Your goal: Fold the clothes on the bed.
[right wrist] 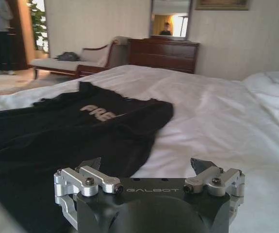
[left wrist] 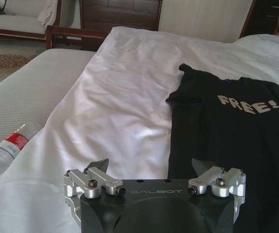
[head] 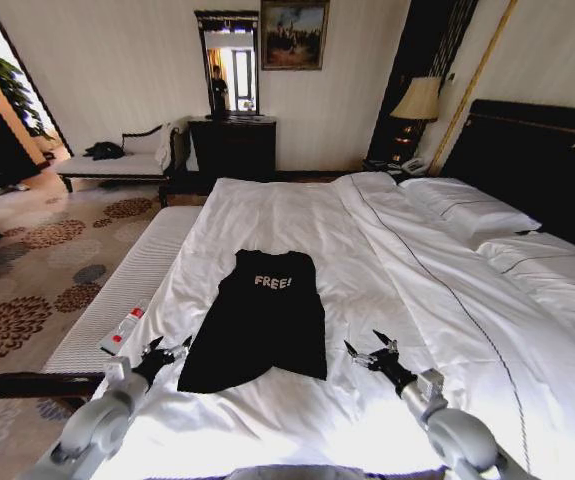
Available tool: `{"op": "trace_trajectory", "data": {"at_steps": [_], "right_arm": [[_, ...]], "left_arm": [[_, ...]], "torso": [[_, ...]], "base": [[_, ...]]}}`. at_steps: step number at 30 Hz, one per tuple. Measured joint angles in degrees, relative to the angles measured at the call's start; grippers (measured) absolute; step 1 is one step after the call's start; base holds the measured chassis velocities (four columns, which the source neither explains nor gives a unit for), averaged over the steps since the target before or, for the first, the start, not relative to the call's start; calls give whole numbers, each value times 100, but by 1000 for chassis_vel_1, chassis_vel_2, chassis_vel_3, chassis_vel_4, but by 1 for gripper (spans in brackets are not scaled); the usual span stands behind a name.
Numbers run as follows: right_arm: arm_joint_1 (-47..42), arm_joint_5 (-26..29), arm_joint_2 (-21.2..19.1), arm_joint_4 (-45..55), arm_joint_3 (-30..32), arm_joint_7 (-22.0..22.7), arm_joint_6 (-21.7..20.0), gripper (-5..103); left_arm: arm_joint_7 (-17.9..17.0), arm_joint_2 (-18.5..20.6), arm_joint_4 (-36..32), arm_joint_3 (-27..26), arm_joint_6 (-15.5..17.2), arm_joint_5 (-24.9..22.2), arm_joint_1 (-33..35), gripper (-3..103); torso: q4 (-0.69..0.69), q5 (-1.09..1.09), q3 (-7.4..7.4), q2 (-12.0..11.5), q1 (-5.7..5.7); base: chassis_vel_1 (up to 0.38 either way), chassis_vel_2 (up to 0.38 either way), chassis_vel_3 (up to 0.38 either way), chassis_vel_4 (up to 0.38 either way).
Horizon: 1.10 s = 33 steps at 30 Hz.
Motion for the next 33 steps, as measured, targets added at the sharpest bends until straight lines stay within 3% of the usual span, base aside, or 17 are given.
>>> {"op": "trace_trajectory", "data": {"at_steps": [7,10,13,21,26,33], "right_arm": [[-645,-363,56,-19,-31,-381,406,100],[-782,-981,96,-102,-282,-547,632,100],[-673,-1159,104,-198,-498,-570,657,100],[-258,-1037,96,-401,-832,-588,519,100],[170,-600,111,-714,-1031,-589,332,100],[452,-416,149,-848,-1283,-571,250,98]], "left_arm": [[70,-19,-100,-223,-34,-34,338,98],[85,-22,-101,-350,-43,-107,471,98],[85,-23,-140,-383,-43,-108,526,98],[56,2,-218,-429,1,-105,553,98],[-24,-96,-224,-149,63,7,470,98],[-156,-106,-229,80,122,37,246,98]], "torso": [[-2,-1,0,0,0],[-2,-1,0,0,0],[-1,-1,0,0,0],[-1,0,1,0,0],[-1,0,1,0,0],[-1,-1,1,0,0]], "base": [[0,0,0,0],[0,0,0,0],[0,0,0,0],[0,0,0,0],[0,0,0,0],[0,0,0,0]]}}
